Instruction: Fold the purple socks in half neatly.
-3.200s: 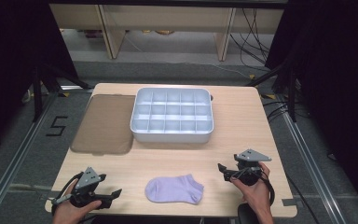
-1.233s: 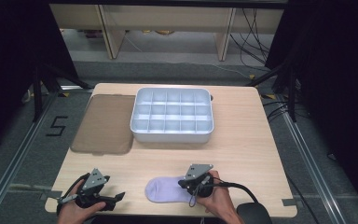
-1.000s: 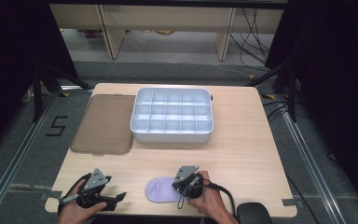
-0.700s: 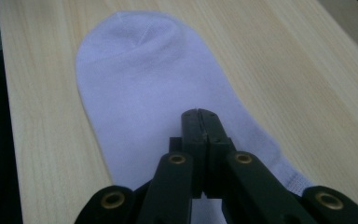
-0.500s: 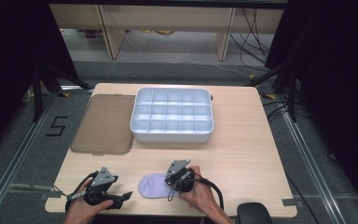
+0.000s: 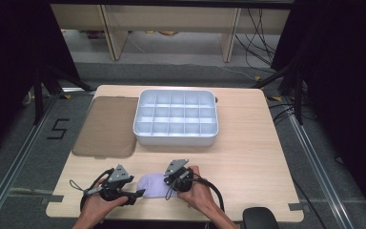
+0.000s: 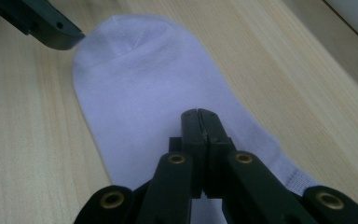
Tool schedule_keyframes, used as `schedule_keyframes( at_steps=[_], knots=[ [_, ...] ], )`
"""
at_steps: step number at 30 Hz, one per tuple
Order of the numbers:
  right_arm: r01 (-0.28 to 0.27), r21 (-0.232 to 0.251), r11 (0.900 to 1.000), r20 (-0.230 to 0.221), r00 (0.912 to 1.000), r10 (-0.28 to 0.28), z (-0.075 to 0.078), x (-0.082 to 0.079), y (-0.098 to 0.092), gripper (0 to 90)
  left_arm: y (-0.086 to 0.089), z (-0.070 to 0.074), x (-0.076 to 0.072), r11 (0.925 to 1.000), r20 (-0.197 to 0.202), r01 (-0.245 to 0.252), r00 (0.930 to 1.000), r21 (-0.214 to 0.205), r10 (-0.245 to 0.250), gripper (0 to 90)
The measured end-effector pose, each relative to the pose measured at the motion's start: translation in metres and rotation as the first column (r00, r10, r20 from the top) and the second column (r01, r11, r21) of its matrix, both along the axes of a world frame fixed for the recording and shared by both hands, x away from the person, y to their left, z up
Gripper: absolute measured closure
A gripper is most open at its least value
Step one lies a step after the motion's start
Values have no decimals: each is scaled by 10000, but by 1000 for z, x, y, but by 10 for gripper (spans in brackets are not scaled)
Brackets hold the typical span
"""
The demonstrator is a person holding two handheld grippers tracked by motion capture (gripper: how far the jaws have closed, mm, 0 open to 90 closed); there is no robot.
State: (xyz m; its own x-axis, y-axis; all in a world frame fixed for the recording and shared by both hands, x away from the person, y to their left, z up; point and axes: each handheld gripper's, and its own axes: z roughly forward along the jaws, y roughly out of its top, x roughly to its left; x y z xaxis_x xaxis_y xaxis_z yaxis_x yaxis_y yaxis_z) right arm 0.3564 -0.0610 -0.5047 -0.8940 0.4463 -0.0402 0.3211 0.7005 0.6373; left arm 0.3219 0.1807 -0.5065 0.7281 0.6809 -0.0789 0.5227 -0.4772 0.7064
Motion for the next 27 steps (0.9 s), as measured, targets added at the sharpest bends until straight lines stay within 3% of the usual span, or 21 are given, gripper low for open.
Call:
schedule_keyframes(
  at_steps=[1,2,4,5,8,10,12,14,17,18,19,20,22,27],
  knots=[
    [-73,4,10000,117,9999,73,-1,0,0,899,-3,-2,1,9996,-84,-184,9998,-194,182,322],
    [-60,30,10000,116,9999,59,0,0,-1,882,-4,-2,3,10000,3,-7,10000,-80,7,325],
    [112,44,9999,-129,9999,-111,1,-1,-1,869,-5,-3,5,10000,-53,59,10000,-36,-59,351],
    [488,10,9988,-339,9982,-488,3,-3,-2,866,-7,-4,6,10000,-47,59,10000,-30,-59,351],
    [404,546,9977,-59,9992,-401,13,-2,-10,867,-12,-6,8,9999,35,135,9999,25,-135,440],
    [331,620,9975,194,9992,-344,18,0,-19,865,-14,-6,9,9993,122,336,9994,186,-338,485],
    [278,771,9966,234,9993,-297,19,1,-22,863,-16,-7,9,9997,61,226,9997,51,-226,504],
    [651,851,9942,240,9974,-674,22,-1,-34,858,-15,-7,9,9991,160,390,9991,149,-392,591],
    [754,886,9932,196,9968,-774,23,-1,-42,854,-15,-7,8,9989,178,468,9988,-67,-466,677],
    [747,766,9943,-36,9972,-746,24,-1,-44,854,-15,-8,8,9987,160,470,9988,-171,-468,698],
    [788,910,9927,177,9966,-807,23,-1,-45,854,-15,-8,8,9987,143,458,9989,-220,-454,718],
    [820,904,9925,119,9964,-834,23,-1,-46,854,-15,-8,8,9985,138,486,9987,-252,-483,730],
    [936,862,9919,221,9952,-958,24,0,-48,855,-15,-8,8,9984,124,501,9987,-245,-498,759],
    [1035,795,9915,-89,9946,-1031,25,-1,-49,857,-14,-8,8,9989,134,422,9990,-185,-420,789]
  ],
)
